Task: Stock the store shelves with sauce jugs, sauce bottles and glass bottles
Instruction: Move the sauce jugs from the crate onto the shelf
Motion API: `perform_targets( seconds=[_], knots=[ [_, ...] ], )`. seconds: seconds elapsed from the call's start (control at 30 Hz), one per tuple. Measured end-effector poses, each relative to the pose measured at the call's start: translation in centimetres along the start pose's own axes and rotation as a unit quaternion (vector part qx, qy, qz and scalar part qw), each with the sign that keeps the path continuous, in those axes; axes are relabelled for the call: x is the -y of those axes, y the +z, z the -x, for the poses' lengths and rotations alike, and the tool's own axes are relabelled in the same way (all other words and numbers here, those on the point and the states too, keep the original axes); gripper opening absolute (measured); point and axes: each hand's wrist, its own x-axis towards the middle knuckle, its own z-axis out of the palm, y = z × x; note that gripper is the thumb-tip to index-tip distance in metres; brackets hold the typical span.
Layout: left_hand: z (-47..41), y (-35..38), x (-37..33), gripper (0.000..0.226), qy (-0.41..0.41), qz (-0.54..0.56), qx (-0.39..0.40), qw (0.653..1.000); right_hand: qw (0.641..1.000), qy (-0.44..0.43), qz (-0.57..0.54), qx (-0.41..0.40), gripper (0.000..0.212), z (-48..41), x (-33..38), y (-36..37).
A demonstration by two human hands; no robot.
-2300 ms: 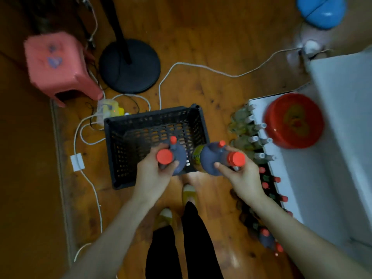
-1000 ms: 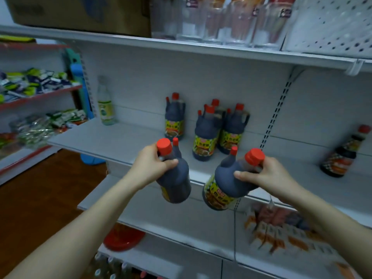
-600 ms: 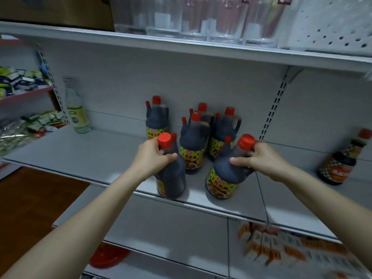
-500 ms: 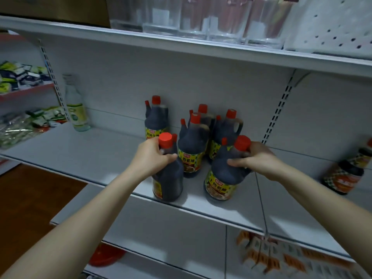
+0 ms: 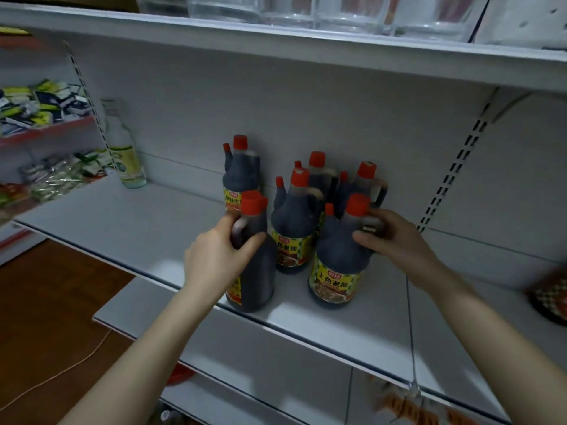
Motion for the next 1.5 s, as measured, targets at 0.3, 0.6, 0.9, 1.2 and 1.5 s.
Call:
perform_targets(
  seconds=[0.3, 0.6, 0.9, 1.2, 1.5],
  knots=[
    [2.0, 2.5, 4.6, 0.087, 0.077, 0.178, 0.103, 0.976, 0.988, 0.076, -0.094, -0.097, 0.074, 4.7, -6.9, 7.7],
    [1.7, 2.9, 5.1, 0.088, 0.079, 0.204, 0.106, 0.97, 0.993, 0.055, -0.053, -0.088, 0.069, 1.6, -8.4, 6.7],
    [1.7, 3.0, 5.3, 0.088, 0.079, 0.203, 0.099, 0.971, 0.994, 0.033, -0.078, -0.075, 0.091, 0.8, -9.5, 6.8],
    [1.9, 3.3, 4.9, 0.085, 0.08, 0.205, 0.084, 0.972, 0.989, 0.001, -0.053, -0.139, 0.061, 1.0, -9.2, 8.6],
    [1.9, 3.5, 4.9, 0.084, 0.083, 0.202, 0.081, 0.972, 0.995, 0.003, -0.072, -0.071, 0.07, 0.7, -9.5, 7.9]
  ],
)
